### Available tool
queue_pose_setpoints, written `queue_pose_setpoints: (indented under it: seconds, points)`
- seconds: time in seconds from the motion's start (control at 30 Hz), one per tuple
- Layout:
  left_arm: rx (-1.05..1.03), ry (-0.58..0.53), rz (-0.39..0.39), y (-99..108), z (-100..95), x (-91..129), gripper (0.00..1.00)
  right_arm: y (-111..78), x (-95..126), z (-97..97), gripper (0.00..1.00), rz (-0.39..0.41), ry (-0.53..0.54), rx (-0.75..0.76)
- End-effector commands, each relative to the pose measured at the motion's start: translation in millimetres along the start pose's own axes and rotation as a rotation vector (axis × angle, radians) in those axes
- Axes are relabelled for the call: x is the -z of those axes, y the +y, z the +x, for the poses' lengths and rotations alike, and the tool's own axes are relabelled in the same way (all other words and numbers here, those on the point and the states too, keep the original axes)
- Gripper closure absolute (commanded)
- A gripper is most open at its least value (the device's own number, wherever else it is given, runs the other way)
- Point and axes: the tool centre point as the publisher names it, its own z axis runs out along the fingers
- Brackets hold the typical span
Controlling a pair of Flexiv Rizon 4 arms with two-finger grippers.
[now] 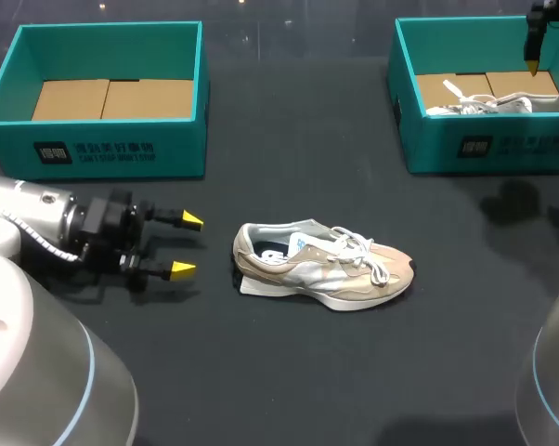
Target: Take the shoe out of the shoebox, open the shoe tongue, remove and reinsert the insole, then place the shoe into the shoebox
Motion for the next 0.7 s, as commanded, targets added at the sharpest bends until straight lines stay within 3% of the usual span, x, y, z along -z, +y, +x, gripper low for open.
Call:
queue_pose_setpoints:
  seconds: [0.03,0.7]
  points:
    - [-0.006,-0.008,0.0,-0.5,-0.6,-8.2,0.0,0.0,-0.1,0.0,0.0,0.0,0.0,0.0]
    - [-0.01,-0.018,0.005,4.4,-4.9,-43.6,0.0,0.0,-0.1,0.0,0.0,0.0,0.0,0.0]
